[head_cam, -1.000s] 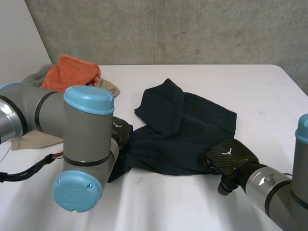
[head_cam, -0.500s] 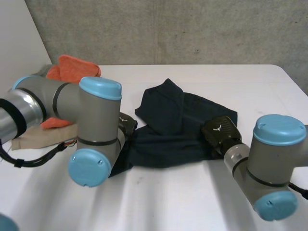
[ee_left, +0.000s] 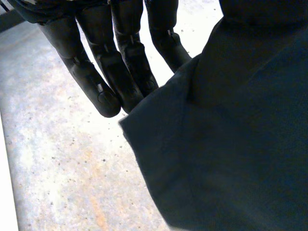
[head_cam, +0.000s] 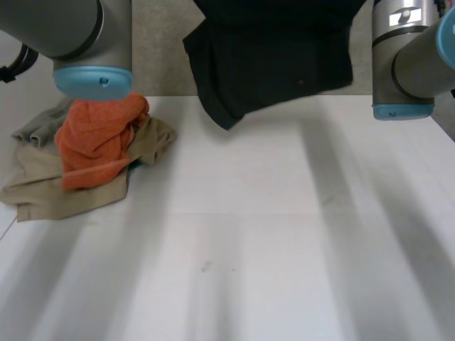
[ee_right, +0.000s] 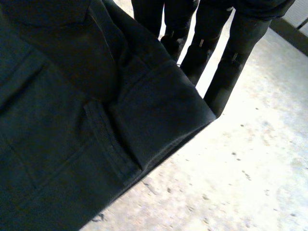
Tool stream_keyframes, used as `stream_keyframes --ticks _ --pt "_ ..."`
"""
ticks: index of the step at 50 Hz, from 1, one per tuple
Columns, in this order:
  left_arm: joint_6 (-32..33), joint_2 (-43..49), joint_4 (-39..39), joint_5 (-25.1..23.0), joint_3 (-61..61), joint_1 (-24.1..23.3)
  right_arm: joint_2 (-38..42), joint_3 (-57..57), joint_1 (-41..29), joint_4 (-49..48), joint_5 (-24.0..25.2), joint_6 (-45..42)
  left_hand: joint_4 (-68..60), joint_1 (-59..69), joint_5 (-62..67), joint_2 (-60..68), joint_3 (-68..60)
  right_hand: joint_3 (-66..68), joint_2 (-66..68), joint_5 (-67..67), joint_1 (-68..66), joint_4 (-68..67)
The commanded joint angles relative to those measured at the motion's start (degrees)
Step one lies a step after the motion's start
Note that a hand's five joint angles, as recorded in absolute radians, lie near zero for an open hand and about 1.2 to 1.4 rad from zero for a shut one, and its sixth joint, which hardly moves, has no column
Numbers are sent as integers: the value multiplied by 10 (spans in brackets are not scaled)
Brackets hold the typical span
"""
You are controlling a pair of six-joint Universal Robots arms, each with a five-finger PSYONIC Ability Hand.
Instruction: Fold the laundry.
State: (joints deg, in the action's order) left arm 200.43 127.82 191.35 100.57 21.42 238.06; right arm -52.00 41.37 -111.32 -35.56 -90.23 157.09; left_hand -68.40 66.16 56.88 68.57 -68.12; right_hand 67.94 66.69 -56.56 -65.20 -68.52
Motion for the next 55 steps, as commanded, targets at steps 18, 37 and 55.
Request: stream_keyframes --ticks 18,37,55 --pt "91 -40 -79 8 509 -13 24 320 1 258 95 -34 -116 138 131 114 -119 121 133 -134 -148 -115" --pt "210 -293 -429 -6 746 -130 -214 442 56 760 154 -264 -116 138 131 114 -119 121 133 -134 -148 -115" --pt "272 -80 -289 2 436 -76 -150 391 71 578 137 -150 -116 138 131 114 -119 121 133 -134 -148 -115"
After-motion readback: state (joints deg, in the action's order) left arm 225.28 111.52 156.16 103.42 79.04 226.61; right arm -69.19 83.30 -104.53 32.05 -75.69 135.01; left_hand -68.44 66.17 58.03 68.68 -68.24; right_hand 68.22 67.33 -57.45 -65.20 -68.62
